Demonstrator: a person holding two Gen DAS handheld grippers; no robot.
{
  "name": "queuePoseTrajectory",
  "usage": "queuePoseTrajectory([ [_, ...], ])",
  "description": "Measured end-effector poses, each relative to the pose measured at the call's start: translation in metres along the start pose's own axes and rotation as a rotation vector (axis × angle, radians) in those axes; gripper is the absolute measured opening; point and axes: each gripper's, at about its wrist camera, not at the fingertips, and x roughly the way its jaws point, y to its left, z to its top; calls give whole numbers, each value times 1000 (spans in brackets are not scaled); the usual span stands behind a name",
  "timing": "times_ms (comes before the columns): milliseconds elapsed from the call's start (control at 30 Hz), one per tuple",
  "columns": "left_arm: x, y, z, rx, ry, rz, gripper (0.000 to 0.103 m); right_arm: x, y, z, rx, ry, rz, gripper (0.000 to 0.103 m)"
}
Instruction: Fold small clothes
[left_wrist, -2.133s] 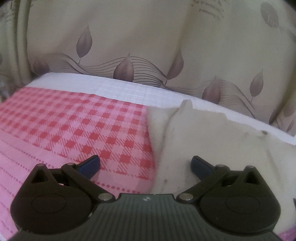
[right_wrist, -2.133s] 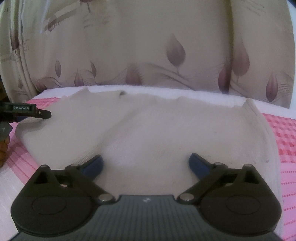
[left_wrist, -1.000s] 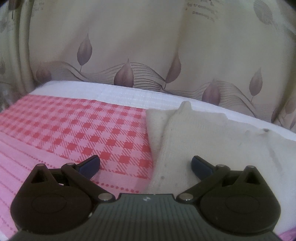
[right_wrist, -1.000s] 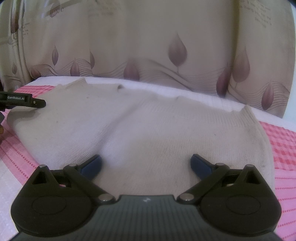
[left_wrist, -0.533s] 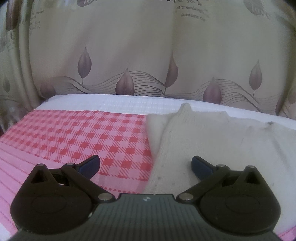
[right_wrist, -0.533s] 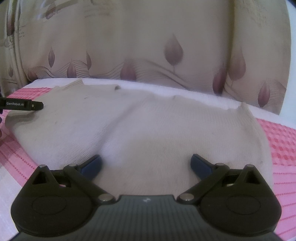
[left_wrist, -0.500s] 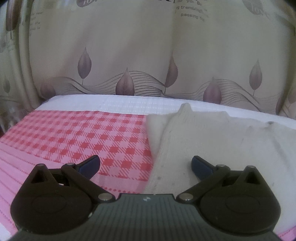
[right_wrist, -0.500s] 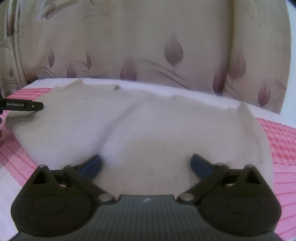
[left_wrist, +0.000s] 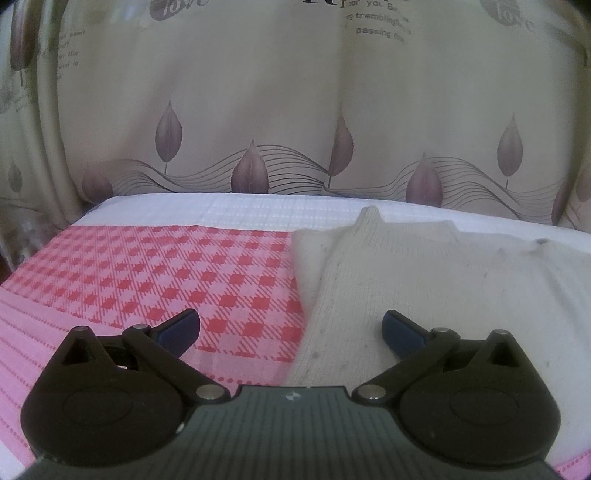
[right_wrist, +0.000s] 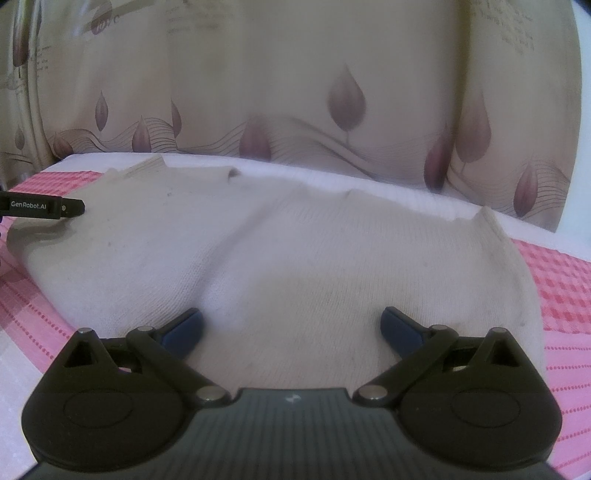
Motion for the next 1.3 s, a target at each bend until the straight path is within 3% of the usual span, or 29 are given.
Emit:
queuePoseTrajectory([
  [667,0,0,0,-4,4,-7,103,-18,6,-1,-50,-109,-71,103],
  [1300,-1,0,0,1,4,-4,103,-27,7,-3,-40,-160,-72,103],
])
